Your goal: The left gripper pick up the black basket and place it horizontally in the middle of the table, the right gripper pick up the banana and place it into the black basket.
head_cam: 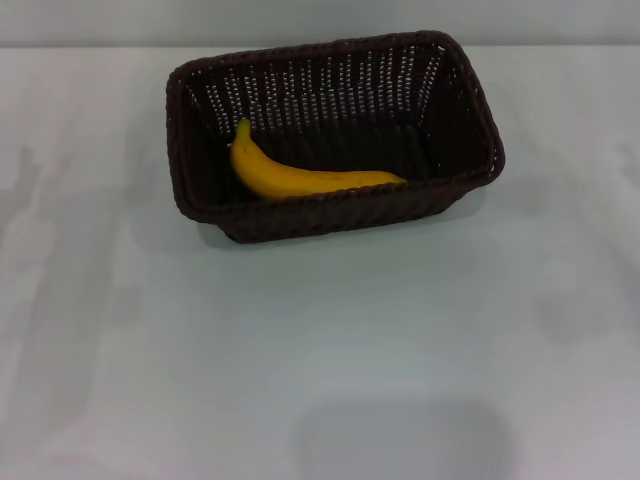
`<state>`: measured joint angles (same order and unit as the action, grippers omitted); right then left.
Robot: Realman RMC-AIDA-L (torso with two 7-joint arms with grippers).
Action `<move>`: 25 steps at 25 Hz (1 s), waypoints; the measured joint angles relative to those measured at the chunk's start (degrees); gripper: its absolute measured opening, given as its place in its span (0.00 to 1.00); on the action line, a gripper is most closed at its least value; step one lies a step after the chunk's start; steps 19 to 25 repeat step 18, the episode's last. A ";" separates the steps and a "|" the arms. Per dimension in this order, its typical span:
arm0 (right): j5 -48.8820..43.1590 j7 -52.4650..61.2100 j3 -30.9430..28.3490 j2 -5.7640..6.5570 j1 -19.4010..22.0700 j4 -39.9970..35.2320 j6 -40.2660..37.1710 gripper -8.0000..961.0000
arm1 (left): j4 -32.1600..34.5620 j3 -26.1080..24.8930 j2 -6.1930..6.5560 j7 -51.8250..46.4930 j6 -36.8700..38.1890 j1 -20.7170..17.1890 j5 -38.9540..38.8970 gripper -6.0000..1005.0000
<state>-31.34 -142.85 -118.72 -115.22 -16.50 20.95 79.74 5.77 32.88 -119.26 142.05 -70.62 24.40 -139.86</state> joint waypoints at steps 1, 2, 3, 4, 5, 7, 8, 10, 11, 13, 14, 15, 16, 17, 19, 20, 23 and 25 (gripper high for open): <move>0.42 -3.17 -0.01 0.00 -0.11 -1.09 -2.96 0.82 | 0.00 0.03 -0.05 1.19 -0.01 0.10 0.01 0.83; 0.66 -5.55 -0.01 -0.01 -0.24 -1.91 -5.77 0.82 | -0.02 0.09 -0.09 2.21 -0.08 0.17 0.03 0.83; 0.82 -7.33 -0.02 0.00 -0.40 -2.49 -9.07 0.82 | -0.09 0.18 -0.12 3.36 -0.15 0.21 0.04 0.83; 0.79 -7.93 -0.02 -0.01 -0.42 -2.73 -11.24 0.82 | -0.10 0.18 -0.12 3.41 -0.15 0.22 0.04 0.83; 0.69 -8.13 0.00 0.00 -0.42 -2.85 -12.79 0.82 | -0.30 0.23 -0.15 3.69 -0.15 0.22 0.06 0.83; 0.34 -8.17 -0.04 -0.01 -0.25 -3.19 -14.26 0.82 | -0.80 0.25 -0.17 3.76 -0.21 0.27 0.10 0.83; 0.19 -8.17 -0.11 -0.01 -0.15 -3.32 -14.38 0.82 | -1.08 0.25 -0.18 3.76 -0.29 0.31 0.12 0.83; 0.17 -8.17 -0.15 -0.01 -0.01 -3.35 -14.61 0.82 | -1.37 0.32 -0.19 3.77 -0.54 0.35 0.33 0.83; 0.24 -8.10 -0.18 0.00 0.01 -3.35 -15.00 0.82 | -1.56 0.36 -0.21 3.77 -0.59 0.36 0.66 0.83; 0.26 -8.01 -0.18 0.00 0.01 -3.34 -15.16 0.82 | -2.12 0.45 -0.25 3.78 -0.63 0.39 1.45 0.83; 0.24 -7.90 -0.19 0.00 0.02 -3.34 -15.35 0.82 | -2.60 0.45 -0.26 3.79 -0.65 0.48 1.69 0.83; 0.19 -7.81 -0.19 0.00 0.02 -3.33 -15.49 0.82 | -2.98 0.45 -0.27 3.84 -0.66 0.54 1.85 0.83; 0.15 -7.74 -0.17 0.00 0.01 -3.33 -15.58 0.82 | -3.23 0.45 -0.27 3.98 -0.69 0.60 1.97 0.83; 0.09 -7.65 -0.12 0.00 0.00 -3.35 -15.63 0.82 | -3.33 0.45 -0.28 4.59 -0.69 0.68 2.20 0.83; 0.04 -7.60 -0.10 -0.02 0.00 -3.41 -15.62 0.82 | -3.40 0.45 -0.27 5.58 -0.70 0.82 2.56 0.83; 0.04 -7.60 -0.10 -0.02 0.00 -3.41 -15.62 0.82 | -3.40 0.45 -0.27 5.58 -0.70 0.82 2.56 0.83; 0.04 -7.60 -0.10 -0.02 0.00 -3.41 -15.62 0.82 | -3.40 0.45 -0.27 5.58 -0.70 0.82 2.56 0.83; 0.04 -7.60 -0.10 -0.02 0.00 -3.41 -15.62 0.82 | -3.40 0.45 -0.27 5.58 -0.70 0.82 2.56 0.83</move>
